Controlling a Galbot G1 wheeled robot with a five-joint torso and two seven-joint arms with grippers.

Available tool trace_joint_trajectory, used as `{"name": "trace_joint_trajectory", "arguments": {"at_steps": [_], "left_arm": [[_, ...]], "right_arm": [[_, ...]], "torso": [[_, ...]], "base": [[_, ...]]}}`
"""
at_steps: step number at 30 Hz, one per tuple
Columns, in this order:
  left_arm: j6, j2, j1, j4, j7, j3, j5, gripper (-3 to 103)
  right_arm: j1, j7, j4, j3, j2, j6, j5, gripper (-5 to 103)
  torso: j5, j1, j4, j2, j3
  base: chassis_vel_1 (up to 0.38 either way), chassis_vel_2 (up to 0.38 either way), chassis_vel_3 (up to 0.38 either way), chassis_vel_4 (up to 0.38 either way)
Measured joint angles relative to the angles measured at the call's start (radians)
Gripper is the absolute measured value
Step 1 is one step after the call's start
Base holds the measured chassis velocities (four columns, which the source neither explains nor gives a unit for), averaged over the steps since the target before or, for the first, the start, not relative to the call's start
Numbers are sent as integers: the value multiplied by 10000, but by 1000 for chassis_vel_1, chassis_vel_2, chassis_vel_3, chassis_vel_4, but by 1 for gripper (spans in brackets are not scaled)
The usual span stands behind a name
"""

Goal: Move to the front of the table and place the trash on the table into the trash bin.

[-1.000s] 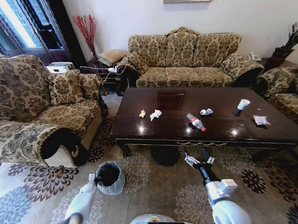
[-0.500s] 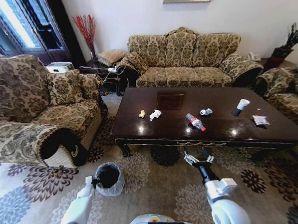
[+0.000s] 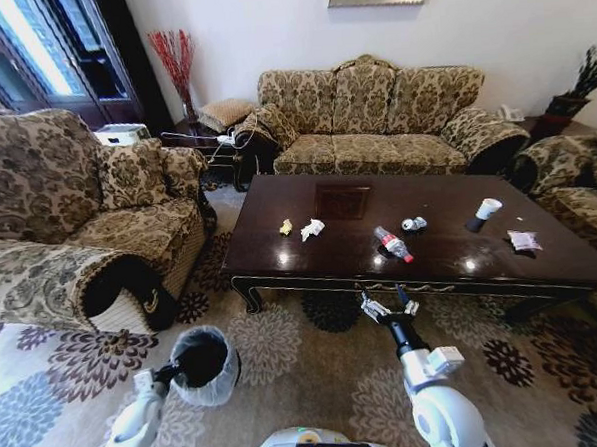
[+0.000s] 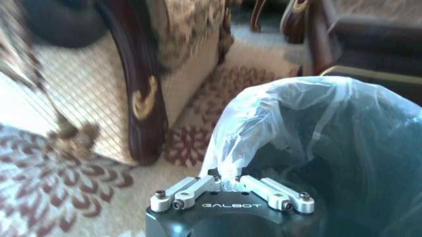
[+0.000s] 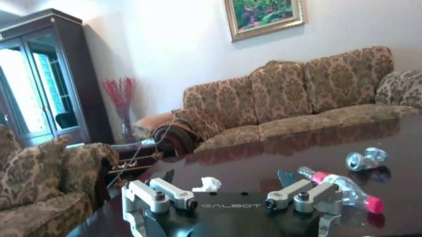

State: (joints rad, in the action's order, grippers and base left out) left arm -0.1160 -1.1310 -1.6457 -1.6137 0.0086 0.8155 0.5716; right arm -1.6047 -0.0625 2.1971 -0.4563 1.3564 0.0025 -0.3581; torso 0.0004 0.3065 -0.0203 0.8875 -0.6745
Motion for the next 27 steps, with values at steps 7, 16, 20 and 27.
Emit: {"name": "trace_joint_trajectory", "arguments": {"at_steps": [7, 16, 20, 27], "left_arm": [[177, -188, -2081, -3067, -109, 1120, 145, 3], [-142, -721, -3233, -7179, -568, 2217, 558, 3], [-861, -371, -2207, -8452, -841, 2352, 1197, 3], [-1264, 712, -1202, -8554, -968, 2510, 1878, 3]], "right_arm": [[257, 134, -236, 9, 12, 168, -290, 100], [665, 172, -752, 116, 27, 836, -87, 100], [493, 168, -591, 55, -93, 894, 338, 100], [169, 288, -227, -99, -212, 901, 560, 100]], "torso": [[-7, -1, -1, 2, 1], [-4, -1, -4, 1, 0], [-2, 1, 0, 1, -1], [-7, 1, 0, 1, -1]], "base": [[0, 0, 0, 0], [0, 0, 0, 0], [0, 0, 0, 0], [0, 0, 0, 0]]}}
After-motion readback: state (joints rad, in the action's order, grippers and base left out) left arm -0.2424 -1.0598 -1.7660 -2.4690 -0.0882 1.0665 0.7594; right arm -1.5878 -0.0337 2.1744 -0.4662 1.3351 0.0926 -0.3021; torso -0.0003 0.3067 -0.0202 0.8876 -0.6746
